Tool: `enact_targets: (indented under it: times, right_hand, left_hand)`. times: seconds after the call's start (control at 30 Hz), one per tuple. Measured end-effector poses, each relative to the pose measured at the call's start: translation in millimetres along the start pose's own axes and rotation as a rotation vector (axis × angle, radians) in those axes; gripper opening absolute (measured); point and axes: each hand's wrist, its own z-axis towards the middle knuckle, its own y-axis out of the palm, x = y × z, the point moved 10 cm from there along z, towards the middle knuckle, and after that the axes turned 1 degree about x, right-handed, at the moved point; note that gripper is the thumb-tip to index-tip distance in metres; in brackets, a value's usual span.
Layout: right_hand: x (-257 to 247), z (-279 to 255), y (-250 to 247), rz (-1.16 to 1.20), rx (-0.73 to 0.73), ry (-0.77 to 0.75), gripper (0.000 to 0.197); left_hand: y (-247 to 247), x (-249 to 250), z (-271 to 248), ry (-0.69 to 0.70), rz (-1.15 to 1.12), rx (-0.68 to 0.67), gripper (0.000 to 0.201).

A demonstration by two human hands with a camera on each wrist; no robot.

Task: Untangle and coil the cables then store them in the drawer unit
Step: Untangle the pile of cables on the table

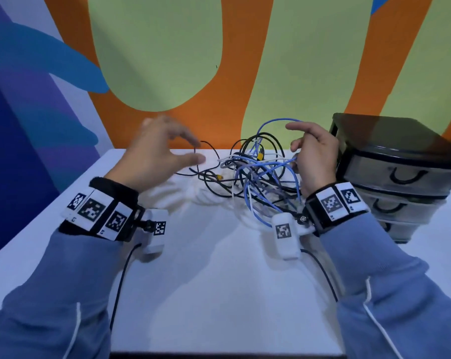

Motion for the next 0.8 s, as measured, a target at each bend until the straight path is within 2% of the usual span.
enact_targets:
  times: [0.1, 0.13, 0.23, 0.3, 0.47, 0.57, 0.6, 0.67, 0.8]
  right_hand:
    - [-1, 1, -2, 0.058, 0.022, 0.033, 0.056]
    - [0, 2, -3, 0.08, 0.029, 0.054, 0.056]
    - [2, 0, -2, 0.161, 0.027, 0.105, 0.054]
    - [1, -1, 1, 0.223, 0.008, 0.124, 0.052]
    - [1, -6, 10, 0.42, -0.055, 0.154, 0.043]
    - [-3, -7, 13, 0.445, -0.082, 0.134, 0.025]
    - [-5, -8, 15, 0.42, -0.103, 0.12, 0.019]
    - [-9, -9, 22, 0.278, -0.159, 0.068, 0.018]
    - [-15, -15, 32, -0.325, -0.269, -0.099, 0.03]
  left_hand:
    - [39, 13, -10, 0.074, 0.059, -0.294, 0.034]
    - [45, 13, -12, 0.075, 0.06, -0.321, 0.028]
    - [42, 12, -11, 0.082, 0.0, -0.29, 0.011]
    - [45, 12, -12, 0.073, 0.013, -0.32, 0.017]
    - [65, 5, -18, -0.028, 0.038, -0.48, 0.058]
    - [73, 7, -22, -0.029, 0.035, -0.544, 0.05]
    - [74, 8, -23, -0.017, 0.016, -0.552, 0.048]
    - [70, 14, -21, 0.015, -0.043, -0.515, 0.043]
    - [45, 22, -10, 0.064, -0.248, -0.292, 0.016]
